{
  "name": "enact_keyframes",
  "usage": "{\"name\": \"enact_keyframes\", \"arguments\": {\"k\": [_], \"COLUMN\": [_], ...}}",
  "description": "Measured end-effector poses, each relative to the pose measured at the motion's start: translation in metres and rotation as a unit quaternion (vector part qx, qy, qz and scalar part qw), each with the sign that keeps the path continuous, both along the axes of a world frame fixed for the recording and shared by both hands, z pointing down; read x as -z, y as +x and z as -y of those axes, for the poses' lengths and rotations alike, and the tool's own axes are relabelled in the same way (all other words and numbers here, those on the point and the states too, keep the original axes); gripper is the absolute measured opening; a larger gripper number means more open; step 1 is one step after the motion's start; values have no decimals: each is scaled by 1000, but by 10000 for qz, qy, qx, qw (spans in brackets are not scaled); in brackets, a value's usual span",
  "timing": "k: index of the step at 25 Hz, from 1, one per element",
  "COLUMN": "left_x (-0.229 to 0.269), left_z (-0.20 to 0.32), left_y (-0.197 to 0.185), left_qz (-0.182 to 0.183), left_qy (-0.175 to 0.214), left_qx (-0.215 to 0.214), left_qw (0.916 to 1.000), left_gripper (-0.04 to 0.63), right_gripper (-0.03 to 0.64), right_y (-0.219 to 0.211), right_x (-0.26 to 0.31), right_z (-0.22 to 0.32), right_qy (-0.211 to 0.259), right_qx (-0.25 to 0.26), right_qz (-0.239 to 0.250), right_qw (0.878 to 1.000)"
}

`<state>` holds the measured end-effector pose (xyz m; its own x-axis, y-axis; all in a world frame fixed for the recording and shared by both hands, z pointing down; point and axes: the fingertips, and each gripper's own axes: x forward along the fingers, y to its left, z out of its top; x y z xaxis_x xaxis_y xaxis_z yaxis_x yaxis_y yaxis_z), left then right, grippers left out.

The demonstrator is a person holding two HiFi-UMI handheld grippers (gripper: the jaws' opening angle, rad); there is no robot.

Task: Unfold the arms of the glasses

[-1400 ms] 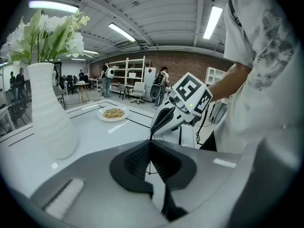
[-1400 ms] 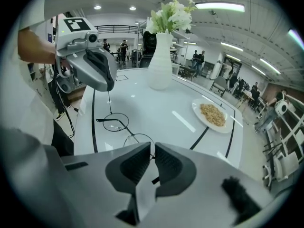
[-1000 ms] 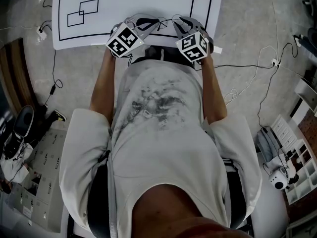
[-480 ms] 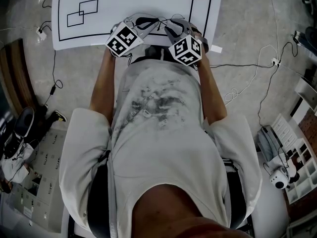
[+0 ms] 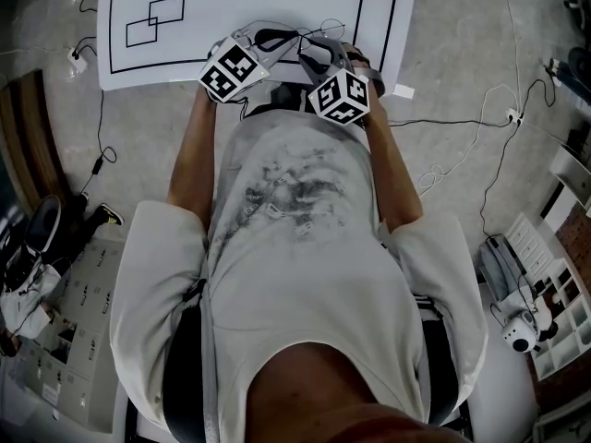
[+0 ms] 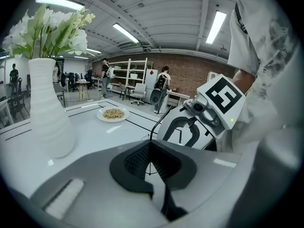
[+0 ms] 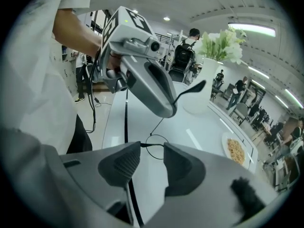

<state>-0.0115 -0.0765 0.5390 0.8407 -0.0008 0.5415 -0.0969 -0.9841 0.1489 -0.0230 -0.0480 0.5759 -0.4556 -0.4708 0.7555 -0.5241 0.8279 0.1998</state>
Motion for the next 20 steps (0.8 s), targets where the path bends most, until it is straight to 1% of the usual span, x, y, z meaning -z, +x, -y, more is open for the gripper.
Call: {"name": "enact_keyframes", "arguments": {"k": [8, 17, 18, 20], "left_x": [1, 1, 1, 1], "left_z": [1, 1, 1, 1], "left_y": [0, -1, -1, -1], "left_qz": [-50, -67, -69, -72], "left_qy": [-60, -103, -111, -120], "left_qx": [28, 28, 25, 24], "left_qw": [10000, 9999, 9999, 9999], "left_gripper": [8, 8, 8, 8], "right_gripper": [163, 161, 158, 124], "right_y": [-12, -11, -11, -10], "right_x": [-7, -13, -13, -11], "right_z": [-3, 0, 1, 2], "right_qy": [177, 367, 391, 452], "right_qx": [378, 424, 423, 411], "right_qz": [-369, -672, -687, -707], "right_qw": [9984, 9962, 9960, 9956]}}
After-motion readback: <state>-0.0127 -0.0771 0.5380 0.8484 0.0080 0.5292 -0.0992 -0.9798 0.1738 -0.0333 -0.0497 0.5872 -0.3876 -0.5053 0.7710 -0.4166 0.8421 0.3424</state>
